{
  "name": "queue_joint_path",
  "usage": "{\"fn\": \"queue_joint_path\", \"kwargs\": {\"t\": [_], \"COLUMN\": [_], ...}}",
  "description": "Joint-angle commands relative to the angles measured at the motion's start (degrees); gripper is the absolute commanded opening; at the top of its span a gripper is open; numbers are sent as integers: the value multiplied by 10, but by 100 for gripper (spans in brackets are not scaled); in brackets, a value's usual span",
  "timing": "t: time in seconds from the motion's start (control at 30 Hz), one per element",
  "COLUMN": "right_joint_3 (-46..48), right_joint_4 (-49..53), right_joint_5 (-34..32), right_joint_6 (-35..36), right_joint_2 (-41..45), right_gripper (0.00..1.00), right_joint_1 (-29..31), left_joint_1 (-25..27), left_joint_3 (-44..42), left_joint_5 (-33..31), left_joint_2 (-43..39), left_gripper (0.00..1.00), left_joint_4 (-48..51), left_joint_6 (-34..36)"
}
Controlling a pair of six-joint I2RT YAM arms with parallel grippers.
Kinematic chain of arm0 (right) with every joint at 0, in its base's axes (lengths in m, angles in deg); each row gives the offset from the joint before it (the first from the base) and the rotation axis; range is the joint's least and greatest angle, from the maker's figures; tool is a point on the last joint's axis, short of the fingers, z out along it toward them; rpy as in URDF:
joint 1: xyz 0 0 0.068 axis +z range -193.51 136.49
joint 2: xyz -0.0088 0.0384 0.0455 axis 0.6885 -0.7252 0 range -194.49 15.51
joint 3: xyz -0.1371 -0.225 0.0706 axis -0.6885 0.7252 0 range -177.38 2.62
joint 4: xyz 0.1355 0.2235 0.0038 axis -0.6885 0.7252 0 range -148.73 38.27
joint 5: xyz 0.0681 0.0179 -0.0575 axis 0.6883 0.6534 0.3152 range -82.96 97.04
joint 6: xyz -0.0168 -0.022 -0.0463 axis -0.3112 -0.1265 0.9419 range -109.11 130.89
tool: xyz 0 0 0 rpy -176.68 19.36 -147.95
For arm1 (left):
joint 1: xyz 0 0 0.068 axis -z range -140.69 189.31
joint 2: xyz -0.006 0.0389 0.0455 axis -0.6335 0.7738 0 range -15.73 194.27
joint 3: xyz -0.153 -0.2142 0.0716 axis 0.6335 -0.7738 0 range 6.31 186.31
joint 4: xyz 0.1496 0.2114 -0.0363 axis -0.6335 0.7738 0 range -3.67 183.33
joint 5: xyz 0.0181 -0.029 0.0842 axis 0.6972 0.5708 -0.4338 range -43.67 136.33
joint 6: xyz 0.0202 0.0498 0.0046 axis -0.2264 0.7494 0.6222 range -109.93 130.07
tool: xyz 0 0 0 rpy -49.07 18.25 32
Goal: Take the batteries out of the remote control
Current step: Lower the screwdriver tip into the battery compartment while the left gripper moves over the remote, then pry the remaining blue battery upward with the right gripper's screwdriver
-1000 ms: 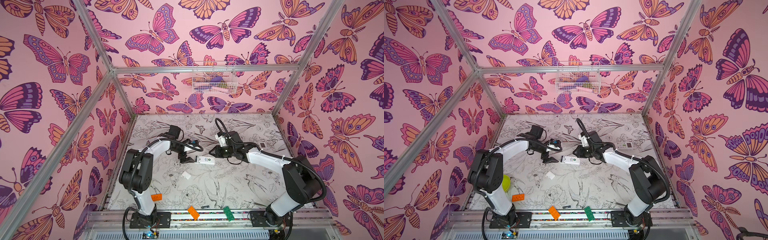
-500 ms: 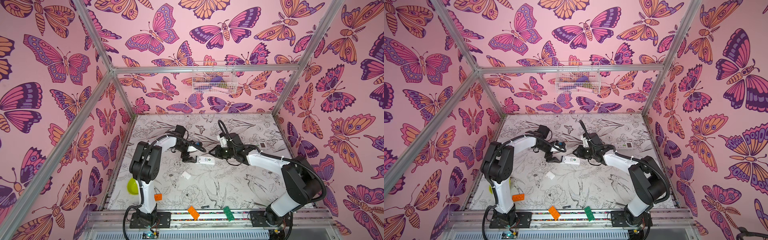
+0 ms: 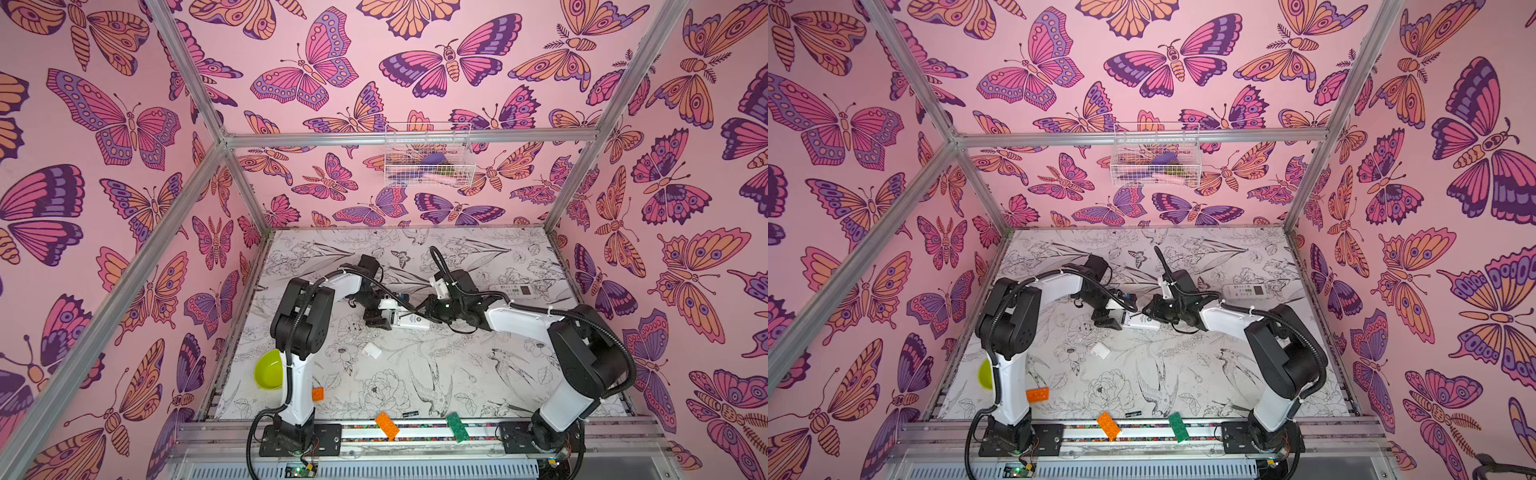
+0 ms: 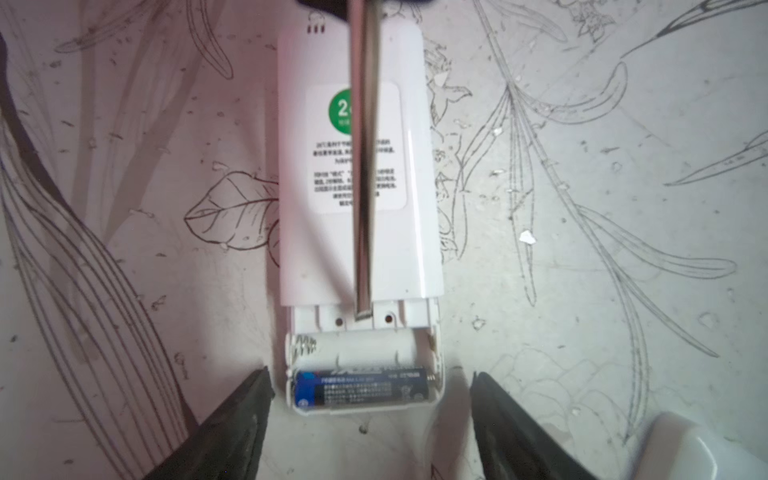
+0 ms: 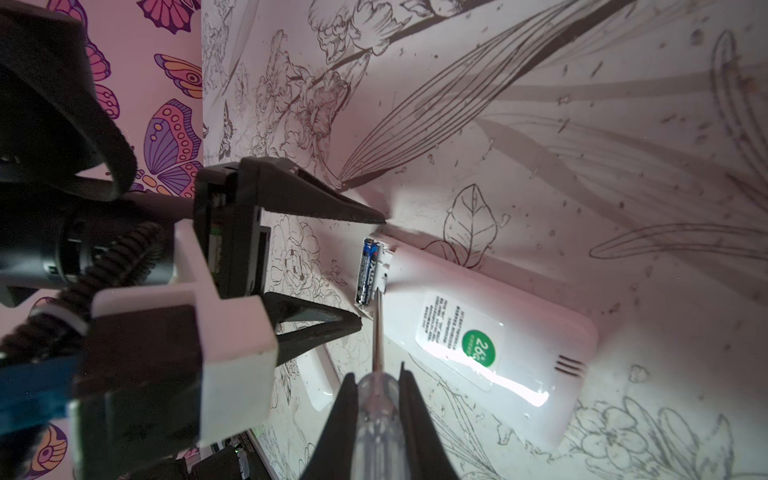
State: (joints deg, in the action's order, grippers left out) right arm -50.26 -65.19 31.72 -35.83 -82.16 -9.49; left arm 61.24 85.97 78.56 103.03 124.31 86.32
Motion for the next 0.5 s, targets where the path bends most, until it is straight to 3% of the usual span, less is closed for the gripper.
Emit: {"fn": "queue_joint_path", "kwargs": {"t": [0.0, 0.2, 0.47], "right_joint_3": [-18, -24, -21], "right_joint_4": [-18, -8, -18], "right_joint_5": [7, 10, 0], "right_joint_6": [-18, -15, -27], "right_joint_2": [-13, -20, -33], "right_gripper": [0, 0, 0], "right_joint_1": [6, 9, 10], "left_joint_1": [5, 6, 9], "left_joint_3": [6, -2, -14], "left_joint_5": [-23, -23, -28], "left_joint_2": [23, 19, 14], "left_gripper": [72, 61, 53], "left_joint_4": [20, 19, 19], "left_joint_6": [7, 12, 23]}}
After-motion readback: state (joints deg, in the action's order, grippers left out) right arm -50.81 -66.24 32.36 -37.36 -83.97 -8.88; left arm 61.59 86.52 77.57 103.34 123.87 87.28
